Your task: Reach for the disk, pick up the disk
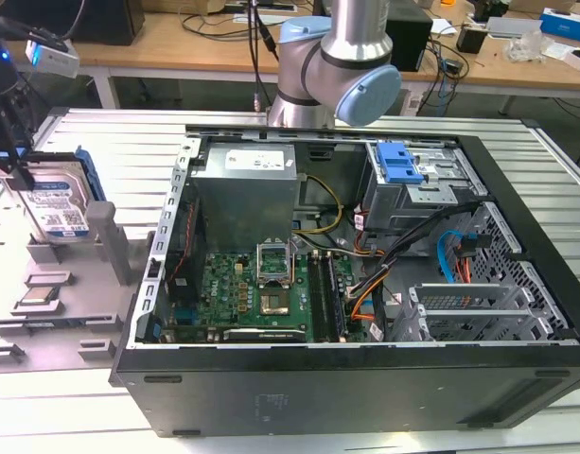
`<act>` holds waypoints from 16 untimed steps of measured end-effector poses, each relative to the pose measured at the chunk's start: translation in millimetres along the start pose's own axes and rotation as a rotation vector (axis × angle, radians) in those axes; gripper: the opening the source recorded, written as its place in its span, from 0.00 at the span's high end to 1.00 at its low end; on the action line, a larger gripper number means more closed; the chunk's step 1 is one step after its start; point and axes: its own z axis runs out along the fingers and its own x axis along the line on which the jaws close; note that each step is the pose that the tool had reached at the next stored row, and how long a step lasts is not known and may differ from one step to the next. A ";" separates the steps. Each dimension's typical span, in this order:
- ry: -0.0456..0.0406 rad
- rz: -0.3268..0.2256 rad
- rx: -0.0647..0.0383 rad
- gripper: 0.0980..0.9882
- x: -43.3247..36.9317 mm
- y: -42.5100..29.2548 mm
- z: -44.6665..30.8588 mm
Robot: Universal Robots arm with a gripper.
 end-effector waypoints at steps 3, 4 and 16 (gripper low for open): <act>0.0000 0.000 0.000 0.70 0.0 -0.1 -4.0; 0.0001 0.000 0.000 0.70 0.0 -0.1 -5.4; 0.0000 0.000 0.000 0.70 0.1 -0.2 -25.2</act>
